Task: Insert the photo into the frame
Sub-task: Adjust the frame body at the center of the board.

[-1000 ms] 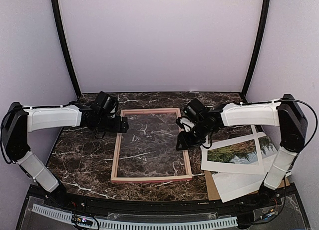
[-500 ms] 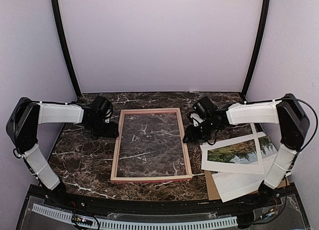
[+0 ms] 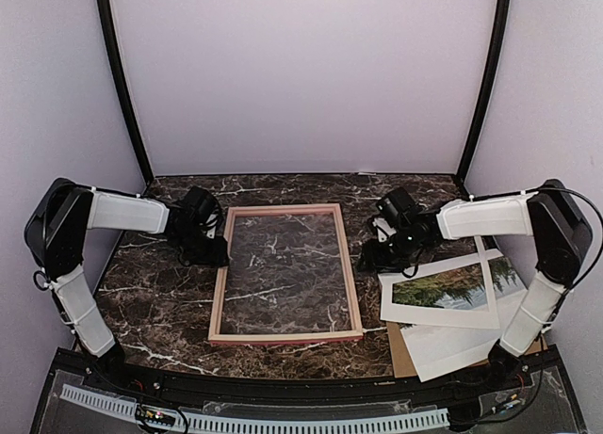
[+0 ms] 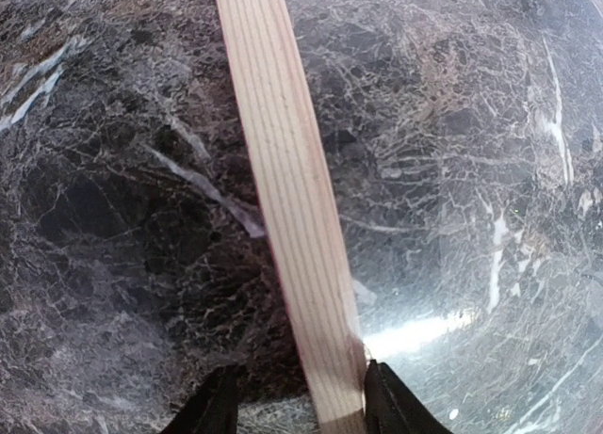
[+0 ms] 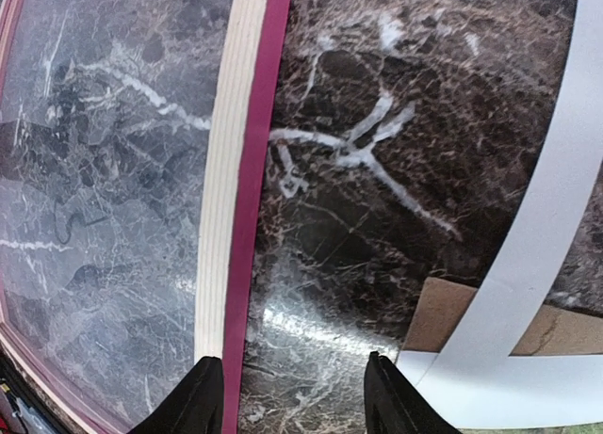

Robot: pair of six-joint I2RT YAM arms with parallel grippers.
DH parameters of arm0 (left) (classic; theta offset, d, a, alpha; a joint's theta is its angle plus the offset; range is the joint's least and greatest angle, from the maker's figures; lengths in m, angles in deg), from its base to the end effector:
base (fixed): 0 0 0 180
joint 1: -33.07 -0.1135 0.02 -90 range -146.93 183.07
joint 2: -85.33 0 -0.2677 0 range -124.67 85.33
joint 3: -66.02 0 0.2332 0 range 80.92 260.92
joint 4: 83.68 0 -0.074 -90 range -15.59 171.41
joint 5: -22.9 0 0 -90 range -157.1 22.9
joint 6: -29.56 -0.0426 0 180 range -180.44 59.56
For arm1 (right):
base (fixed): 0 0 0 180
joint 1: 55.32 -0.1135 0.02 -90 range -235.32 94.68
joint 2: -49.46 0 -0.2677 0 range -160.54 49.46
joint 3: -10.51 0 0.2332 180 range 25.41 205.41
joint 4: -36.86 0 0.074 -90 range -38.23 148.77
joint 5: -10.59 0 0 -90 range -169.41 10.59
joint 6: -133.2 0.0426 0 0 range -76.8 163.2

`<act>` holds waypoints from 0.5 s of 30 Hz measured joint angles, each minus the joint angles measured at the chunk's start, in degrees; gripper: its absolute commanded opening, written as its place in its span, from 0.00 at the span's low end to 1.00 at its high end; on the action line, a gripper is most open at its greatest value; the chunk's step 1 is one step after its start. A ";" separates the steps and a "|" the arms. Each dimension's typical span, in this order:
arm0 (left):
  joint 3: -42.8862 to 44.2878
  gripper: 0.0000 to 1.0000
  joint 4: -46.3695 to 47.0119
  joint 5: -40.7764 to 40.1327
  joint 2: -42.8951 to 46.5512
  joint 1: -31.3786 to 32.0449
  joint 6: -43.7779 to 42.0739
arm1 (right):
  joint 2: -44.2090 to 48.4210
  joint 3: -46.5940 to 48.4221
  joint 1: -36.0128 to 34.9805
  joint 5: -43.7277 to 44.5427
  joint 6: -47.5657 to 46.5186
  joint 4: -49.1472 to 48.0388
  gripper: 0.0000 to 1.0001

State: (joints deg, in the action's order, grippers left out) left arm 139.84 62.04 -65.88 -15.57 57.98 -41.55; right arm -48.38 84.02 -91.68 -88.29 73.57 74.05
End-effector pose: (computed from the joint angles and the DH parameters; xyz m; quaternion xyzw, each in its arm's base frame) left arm 0.3027 -0.1416 0.1679 0.0535 0.9674 -0.1018 0.2256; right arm 0.2573 0.1976 0.1806 -0.0695 0.9641 0.1975 0.1636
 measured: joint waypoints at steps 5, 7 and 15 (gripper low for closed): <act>0.31 0.40 0.17 -0.44 -0.46 0.00 -0.17 | 2.47 -0.42 2.60 1.84 -0.37 0.15 0.61; 0.33 0.39 0.15 -0.98 -0.46 -0.22 -0.22 | 3.72 -0.63 4.07 2.99 -0.92 0.50 0.63; 0.44 0.39 -0.17 -4.35 -0.33 -3.48 -0.28 | 7.32 -2.86 13.27 7.85 -2.89 2.64 0.65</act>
State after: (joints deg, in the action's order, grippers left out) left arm 140.27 61.86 -70.23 -15.90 54.50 -41.83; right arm -41.06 81.16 -78.42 -80.45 70.69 76.69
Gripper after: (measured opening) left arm 0.393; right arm 0.652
